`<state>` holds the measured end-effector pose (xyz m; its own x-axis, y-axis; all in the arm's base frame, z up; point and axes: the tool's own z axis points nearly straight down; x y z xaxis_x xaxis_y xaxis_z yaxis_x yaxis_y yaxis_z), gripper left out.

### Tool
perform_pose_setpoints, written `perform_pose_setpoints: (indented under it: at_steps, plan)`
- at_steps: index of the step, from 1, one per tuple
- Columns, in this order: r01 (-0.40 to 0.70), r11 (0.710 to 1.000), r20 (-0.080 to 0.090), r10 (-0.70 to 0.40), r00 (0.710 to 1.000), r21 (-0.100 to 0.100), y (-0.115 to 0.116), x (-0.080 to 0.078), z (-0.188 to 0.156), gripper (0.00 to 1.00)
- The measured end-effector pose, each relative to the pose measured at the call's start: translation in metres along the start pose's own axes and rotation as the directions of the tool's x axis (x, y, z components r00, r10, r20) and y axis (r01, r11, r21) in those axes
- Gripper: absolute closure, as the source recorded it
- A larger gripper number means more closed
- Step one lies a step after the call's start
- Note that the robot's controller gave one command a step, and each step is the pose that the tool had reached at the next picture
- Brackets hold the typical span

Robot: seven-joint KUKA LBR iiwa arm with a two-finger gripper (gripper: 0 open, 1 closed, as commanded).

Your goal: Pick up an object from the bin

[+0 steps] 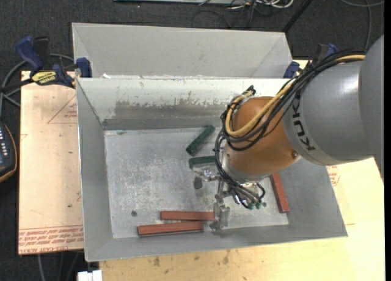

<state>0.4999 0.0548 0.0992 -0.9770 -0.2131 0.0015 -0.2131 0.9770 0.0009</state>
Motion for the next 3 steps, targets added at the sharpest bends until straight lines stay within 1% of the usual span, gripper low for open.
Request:
perform_pose_setpoints:
  at_steps: [1, 2, 3]
  plan:
    - [-0.06, 0.998, 0.003, 0.06, 0.998, -0.001, -0.0024, -0.0012, 0.0302, 0.0]
    - [-0.062, 0.998, 0.004, 0.062, 0.998, -0.001, -0.0021, -0.0022, 0.0299, 0.0]
    - [-0.063, 0.998, 0.004, 0.063, 0.998, -0.001, -0.0023, -0.0023, 0.0292, 1.0]
